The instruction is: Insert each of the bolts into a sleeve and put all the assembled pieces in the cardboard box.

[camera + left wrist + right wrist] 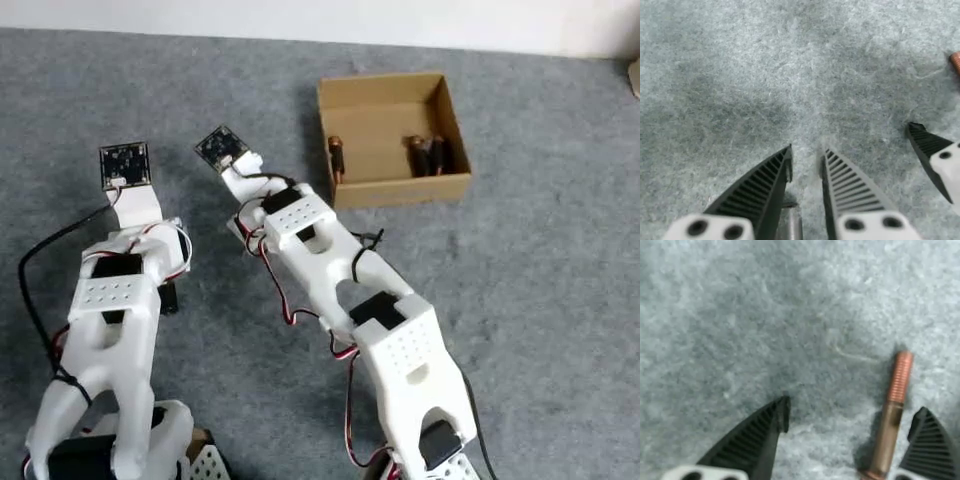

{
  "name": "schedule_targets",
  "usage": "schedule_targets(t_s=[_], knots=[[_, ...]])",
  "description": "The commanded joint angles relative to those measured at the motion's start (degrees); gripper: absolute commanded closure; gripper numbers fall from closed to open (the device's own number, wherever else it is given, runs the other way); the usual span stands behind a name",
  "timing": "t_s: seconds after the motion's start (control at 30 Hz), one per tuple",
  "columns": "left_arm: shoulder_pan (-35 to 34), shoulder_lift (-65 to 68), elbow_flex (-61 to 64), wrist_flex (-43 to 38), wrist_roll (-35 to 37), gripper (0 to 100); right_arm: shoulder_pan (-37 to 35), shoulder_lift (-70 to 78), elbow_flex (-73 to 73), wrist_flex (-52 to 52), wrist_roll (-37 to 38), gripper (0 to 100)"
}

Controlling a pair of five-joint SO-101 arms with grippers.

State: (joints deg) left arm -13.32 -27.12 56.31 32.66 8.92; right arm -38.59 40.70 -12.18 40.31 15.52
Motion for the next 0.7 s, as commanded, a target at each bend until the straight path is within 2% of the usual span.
schedule_targets(t_s=[0.0,0.07,0.17,0.27,0.43,0.67], knots=[[-0.2,-0.1,-0.3,-1.0,0.4,89,1.0,1.5,-0.7,-1.3,-0.5,69.4],[-0.2,0.0,-0.3,-1.1,0.4,89,1.0,1.5,-0.5,-1.3,-0.5,78.9],[-0.2,0.0,-0.3,-1.1,0.4,89,1.0,1.6,-0.3,-1.3,-0.5,99.1],[-0.2,0.0,-0.3,-1.1,0.4,89,1.4,1.6,-0.2,-1.3,-0.5,97.0],[-0.1,0.0,-0.2,-1.1,0.4,89,1.5,1.5,-0.4,0.7,-0.5,99.3],[-0.2,0.0,-0.3,-1.2,0.4,89,-0.7,-1.5,-5.3,17.9,-0.4,99.3]])
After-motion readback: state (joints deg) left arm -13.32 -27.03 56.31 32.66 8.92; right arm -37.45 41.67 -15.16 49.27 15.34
